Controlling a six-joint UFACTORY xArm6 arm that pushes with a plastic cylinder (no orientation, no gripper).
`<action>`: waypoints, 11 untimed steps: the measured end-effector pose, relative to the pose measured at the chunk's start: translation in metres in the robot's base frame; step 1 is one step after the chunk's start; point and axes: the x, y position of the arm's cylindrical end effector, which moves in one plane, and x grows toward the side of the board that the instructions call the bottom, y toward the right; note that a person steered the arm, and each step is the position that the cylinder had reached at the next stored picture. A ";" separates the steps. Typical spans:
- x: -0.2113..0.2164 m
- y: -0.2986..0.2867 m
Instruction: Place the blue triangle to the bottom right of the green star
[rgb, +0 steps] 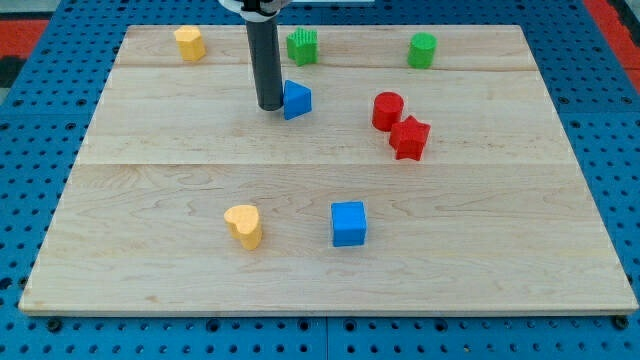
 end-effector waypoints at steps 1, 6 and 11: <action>0.007 0.007; 0.012 0.032; -0.029 0.044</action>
